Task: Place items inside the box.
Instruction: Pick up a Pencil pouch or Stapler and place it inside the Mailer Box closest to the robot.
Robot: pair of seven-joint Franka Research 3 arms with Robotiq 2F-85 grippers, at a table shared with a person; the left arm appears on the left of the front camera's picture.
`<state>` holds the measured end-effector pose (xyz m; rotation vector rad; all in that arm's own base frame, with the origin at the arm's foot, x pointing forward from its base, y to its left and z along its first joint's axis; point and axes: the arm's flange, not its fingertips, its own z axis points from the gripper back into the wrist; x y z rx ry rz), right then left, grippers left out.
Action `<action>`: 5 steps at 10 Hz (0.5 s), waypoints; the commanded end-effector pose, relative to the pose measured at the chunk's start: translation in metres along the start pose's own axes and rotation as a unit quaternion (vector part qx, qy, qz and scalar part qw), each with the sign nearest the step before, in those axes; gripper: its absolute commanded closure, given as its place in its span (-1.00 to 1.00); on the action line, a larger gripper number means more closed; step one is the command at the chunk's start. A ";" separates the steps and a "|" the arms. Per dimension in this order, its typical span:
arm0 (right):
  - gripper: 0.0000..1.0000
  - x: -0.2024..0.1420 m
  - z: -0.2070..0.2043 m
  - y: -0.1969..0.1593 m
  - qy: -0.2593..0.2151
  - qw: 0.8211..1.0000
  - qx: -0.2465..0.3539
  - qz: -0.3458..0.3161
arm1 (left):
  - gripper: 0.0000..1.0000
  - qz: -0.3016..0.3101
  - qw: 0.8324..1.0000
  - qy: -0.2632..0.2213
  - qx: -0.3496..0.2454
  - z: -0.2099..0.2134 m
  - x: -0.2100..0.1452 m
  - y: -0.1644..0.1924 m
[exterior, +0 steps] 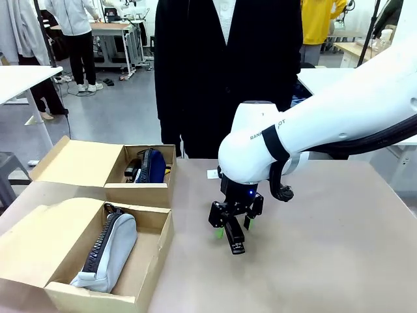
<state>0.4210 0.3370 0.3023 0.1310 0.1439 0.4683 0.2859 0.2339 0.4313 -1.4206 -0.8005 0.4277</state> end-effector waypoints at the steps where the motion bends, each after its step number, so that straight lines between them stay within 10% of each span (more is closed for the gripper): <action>1: 0.10 0.002 0.003 0.005 0.016 1.000 -0.011 0.003 | -1.00 -0.009 1.000 -0.004 -0.010 0.000 -0.003 -0.001; 2: 0.13 0.002 0.003 0.004 0.017 1.000 -0.010 0.002 | -1.00 -0.009 1.000 -0.004 -0.010 0.000 -0.003 -0.001; 3: 1.00 0.001 0.006 0.003 0.012 1.000 -0.009 0.002 | -1.00 -0.009 1.000 -0.004 -0.010 0.000 -0.003 -0.001; 5: 1.00 0.000 0.005 0.003 0.003 1.000 -0.007 0.006 | -1.00 -0.009 1.000 -0.004 -0.010 0.000 -0.003 -0.001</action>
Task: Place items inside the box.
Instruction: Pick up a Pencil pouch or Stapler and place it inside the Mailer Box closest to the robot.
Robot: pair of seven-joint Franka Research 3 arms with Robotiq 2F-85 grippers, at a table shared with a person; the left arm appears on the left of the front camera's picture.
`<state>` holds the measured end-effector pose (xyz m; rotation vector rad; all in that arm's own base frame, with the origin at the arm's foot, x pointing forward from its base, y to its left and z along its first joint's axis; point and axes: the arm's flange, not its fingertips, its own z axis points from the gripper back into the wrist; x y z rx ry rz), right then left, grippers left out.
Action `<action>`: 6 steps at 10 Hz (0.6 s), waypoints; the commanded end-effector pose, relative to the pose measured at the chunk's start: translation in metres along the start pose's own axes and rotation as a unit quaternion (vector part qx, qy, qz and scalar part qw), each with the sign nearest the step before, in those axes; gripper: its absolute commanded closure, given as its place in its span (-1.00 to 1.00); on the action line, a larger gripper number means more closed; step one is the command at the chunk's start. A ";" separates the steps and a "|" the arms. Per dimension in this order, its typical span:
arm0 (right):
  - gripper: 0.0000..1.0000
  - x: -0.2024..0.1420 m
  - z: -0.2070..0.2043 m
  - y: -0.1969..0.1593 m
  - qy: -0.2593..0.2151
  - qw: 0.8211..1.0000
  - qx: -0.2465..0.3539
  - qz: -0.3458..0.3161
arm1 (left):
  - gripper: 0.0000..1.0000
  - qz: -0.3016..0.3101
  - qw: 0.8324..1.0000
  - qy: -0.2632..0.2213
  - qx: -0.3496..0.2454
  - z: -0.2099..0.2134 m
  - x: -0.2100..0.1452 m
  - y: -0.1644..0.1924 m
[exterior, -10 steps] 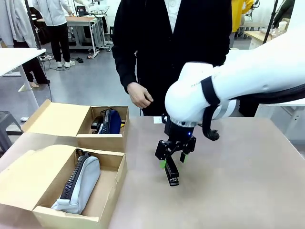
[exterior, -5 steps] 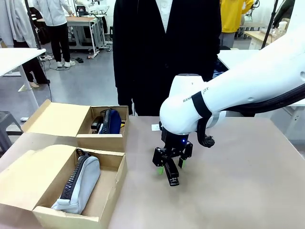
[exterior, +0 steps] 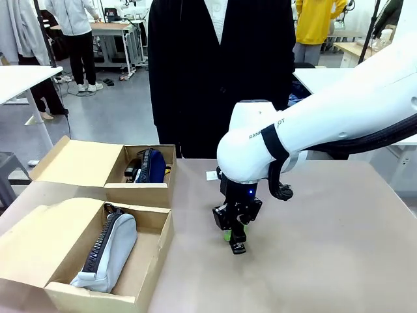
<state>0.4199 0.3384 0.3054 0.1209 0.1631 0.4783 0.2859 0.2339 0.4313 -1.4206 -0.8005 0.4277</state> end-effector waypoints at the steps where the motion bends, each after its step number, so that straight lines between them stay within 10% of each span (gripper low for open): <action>1: 0.88 0.003 0.002 0.001 -0.006 1.000 -0.003 -0.002 | -1.00 -0.009 1.000 -0.004 -0.010 0.000 -0.003 -0.001; 6: 1.00 -0.054 0.086 0.015 -0.002 0.999 0.017 -0.045 | -1.00 -0.009 1.000 -0.004 -0.010 0.000 -0.003 -0.001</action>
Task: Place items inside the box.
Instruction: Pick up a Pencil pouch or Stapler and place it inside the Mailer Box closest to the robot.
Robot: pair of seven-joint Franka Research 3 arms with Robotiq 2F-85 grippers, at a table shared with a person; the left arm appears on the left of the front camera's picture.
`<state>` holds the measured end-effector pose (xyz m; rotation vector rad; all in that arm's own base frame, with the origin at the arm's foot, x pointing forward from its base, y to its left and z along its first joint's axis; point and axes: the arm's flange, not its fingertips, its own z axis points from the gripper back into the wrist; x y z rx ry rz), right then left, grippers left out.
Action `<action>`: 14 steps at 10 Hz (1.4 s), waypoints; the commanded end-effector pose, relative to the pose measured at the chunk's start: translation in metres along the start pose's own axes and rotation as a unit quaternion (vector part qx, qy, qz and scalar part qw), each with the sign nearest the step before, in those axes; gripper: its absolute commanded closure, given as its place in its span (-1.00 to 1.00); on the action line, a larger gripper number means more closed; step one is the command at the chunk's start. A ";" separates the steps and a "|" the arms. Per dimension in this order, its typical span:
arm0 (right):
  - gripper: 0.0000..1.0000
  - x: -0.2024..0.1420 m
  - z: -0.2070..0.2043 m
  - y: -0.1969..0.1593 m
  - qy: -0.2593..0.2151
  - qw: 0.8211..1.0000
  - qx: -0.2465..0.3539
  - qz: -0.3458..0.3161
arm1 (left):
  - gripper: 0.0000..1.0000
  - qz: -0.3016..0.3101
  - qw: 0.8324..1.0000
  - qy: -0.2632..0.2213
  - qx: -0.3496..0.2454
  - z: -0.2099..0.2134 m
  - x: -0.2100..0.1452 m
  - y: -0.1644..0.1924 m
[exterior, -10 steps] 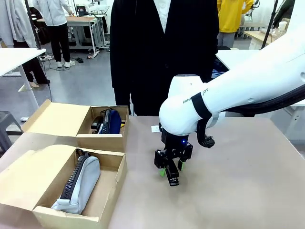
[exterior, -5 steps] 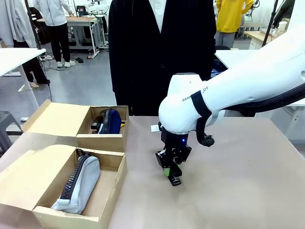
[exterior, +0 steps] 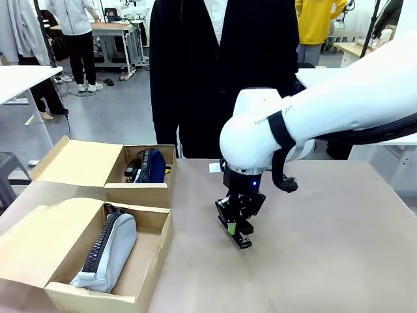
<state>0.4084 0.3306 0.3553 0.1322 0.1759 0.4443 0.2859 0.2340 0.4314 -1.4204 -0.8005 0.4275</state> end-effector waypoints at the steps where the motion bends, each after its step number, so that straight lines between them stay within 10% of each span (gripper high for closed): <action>1: 1.00 -0.067 0.070 0.027 -0.004 0.999 0.022 -0.031 | -1.00 -0.009 1.000 -0.004 -0.010 0.000 -0.003 -0.001; 3: 1.00 -0.109 0.089 0.038 -0.007 0.998 0.053 -0.034 | -1.00 -0.009 1.000 -0.004 -0.010 0.000 -0.003 -0.001; 4: 0.59 -0.121 0.097 0.013 0.021 0.996 0.081 0.008 | -1.00 -0.009 1.000 -0.004 -0.010 0.000 -0.003 -0.001; 7: 0.36 -0.118 0.110 0.040 0.005 0.999 0.053 -0.009 | -1.00 -0.009 1.000 -0.004 -0.010 0.000 -0.003 -0.001; 9: 0.36 -0.107 0.116 0.099 0.017 0.996 -0.033 -0.082 | -1.00 -0.009 1.000 -0.004 -0.010 0.000 -0.003 -0.001; 14: 0.36 -0.151 0.127 0.058 -0.042 0.980 0.088 -0.173 | -1.00 -0.009 1.000 -0.004 -0.010 0.000 -0.003 -0.001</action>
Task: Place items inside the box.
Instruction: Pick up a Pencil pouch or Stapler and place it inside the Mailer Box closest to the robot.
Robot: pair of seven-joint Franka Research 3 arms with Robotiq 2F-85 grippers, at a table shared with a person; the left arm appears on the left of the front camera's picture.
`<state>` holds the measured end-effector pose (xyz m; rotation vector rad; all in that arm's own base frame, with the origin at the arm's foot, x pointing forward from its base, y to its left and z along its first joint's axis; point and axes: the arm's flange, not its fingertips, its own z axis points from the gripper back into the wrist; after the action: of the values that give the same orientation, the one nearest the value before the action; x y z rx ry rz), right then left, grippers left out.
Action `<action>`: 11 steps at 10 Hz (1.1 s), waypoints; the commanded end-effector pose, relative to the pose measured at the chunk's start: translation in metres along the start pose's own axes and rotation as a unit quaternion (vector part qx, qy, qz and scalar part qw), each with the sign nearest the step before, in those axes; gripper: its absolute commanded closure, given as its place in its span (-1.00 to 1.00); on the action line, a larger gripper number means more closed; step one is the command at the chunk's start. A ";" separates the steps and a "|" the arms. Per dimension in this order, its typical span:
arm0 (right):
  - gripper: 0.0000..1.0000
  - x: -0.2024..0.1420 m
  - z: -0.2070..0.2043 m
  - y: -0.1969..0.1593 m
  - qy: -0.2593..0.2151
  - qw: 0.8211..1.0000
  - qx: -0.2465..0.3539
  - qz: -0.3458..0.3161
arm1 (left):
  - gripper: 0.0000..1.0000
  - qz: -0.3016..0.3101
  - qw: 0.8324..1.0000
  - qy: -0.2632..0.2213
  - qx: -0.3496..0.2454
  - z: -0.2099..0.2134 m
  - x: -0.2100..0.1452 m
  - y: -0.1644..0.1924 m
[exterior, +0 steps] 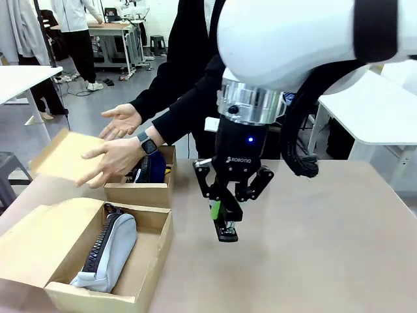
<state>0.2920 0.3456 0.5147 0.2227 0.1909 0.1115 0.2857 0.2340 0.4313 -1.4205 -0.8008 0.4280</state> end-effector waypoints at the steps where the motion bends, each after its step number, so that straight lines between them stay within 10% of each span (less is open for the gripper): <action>1: 0.36 -0.040 0.002 -0.071 -0.033 0.998 0.050 -0.036 | -1.00 -0.009 1.000 -0.004 -0.010 0.000 -0.003 -0.001; 4: 0.36 -0.076 -0.022 -0.129 -0.032 0.993 0.074 -0.088 | -1.00 -0.009 1.000 -0.004 -0.010 0.000 -0.003 -0.001; 11: 0.36 -0.056 -0.030 -0.126 -0.017 0.993 0.072 -0.097 | -1.00 -0.009 1.000 -0.004 -0.010 0.000 -0.003 -0.001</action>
<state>0.2329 0.2149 0.4621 0.3215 0.1867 -0.1179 0.2857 0.2341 0.4314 -1.4204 -0.8013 0.4280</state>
